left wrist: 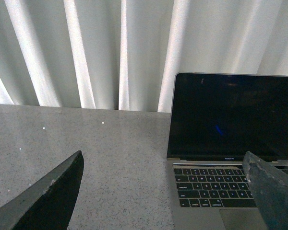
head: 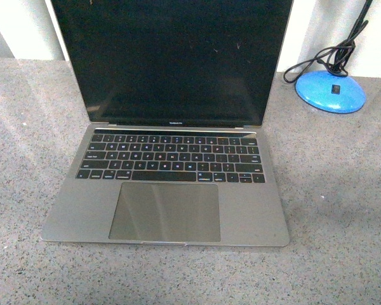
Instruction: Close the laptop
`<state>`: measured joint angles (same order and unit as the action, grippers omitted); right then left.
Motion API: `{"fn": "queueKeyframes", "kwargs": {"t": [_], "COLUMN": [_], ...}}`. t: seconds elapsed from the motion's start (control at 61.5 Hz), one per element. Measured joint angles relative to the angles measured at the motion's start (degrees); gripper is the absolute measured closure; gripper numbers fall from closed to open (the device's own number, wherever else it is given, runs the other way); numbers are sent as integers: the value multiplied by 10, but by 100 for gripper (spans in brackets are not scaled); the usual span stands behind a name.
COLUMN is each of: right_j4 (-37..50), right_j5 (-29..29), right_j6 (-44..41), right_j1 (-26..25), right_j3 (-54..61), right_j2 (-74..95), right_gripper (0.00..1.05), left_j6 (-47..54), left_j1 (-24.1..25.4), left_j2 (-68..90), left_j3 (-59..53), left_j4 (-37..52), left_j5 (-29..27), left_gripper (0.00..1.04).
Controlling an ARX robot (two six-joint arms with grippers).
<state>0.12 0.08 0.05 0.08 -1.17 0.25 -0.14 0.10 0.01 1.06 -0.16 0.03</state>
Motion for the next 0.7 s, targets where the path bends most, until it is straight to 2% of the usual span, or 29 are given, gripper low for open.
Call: {"fn": "queueKeyframes", "kwargs": {"t": [0.699], "right_j4": [0], "right_j5": [0], "right_j6": [0], "right_j1": [0], "right_j3": [0], "right_j2": [0], "right_gripper": [10], "left_j6": [0], "left_j1": [0], "left_j2": [0], "left_j3": [0], "left_j4": [0], "left_j5": [0], "left_gripper": [7]}}
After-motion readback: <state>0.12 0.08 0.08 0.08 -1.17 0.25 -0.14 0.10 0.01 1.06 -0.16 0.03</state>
